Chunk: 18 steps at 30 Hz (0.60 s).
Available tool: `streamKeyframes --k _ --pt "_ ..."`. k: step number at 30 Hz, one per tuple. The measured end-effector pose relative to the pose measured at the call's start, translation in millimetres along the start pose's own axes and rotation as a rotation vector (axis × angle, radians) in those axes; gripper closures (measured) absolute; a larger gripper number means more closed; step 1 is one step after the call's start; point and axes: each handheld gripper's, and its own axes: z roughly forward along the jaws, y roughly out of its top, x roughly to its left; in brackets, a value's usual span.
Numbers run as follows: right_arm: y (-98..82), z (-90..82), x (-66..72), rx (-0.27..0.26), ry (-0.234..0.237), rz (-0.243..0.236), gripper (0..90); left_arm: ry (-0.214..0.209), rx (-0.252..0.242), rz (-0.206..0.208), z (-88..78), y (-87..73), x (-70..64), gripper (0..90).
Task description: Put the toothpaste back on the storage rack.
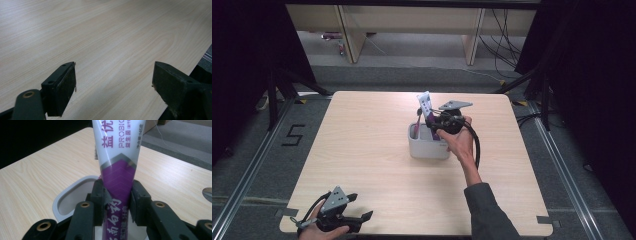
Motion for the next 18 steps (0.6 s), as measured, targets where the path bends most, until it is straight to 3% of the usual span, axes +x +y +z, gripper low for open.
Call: streamKeyframes --k 3,4,5,6,7,8,14,15,16,18 --pt "-2.9 2.9 1.4 0.0 0.003 -0.006 68.5 0.001 -0.011 -0.015 1.2 -0.3 -0.9 18.7" --pt "-3.9 2.7 3.5 0.016 0.01 0.018 68.5 0.002 0.0 -0.003 0.4 -0.1 -0.2 18.6" --pt "-4.7 4.4 1.9 -0.001 -0.001 -0.011 68.5 0.001 0.001 -0.001 0.3 -0.1 -0.2 18.6" --pt "-5.3 3.5 4.4 0.024 0.008 0.018 68.5 0.0 0.002 0.0 0.3 -0.1 -0.2 18.6" --pt "-6.0 4.8 2.8 0.015 0.005 -0.01 68.4 -0.002 0.01 0.002 0.2 0.1 0.0 18.6" --pt "-6.7 5.2 4.2 0.02 0.013 0.004 68.3 0.002 0.007 0.0 0.6 -0.2 -0.3 18.6" --pt "-6.5 7.8 4.8 0.029 0.018 -0.014 67.6 0.003 0.003 0.001 0.8 -0.4 -0.4 18.7" --pt "-6.9 8.3 6.4 0.04 0.022 0.003 67.4 -0.002 -0.004 0.001 1.2 -0.8 -0.2 18.6" --pt "-6.8 8.4 5.5 0.042 0.007 -0.025 67.2 0.0 -0.002 0.002 1.2 -0.8 -0.4 18.6" --pt "-7.8 10.8 6.2 0.047 0.0 -0.036 66.7 0.001 0.007 0.004 0.5 -0.2 -0.6 18.6"
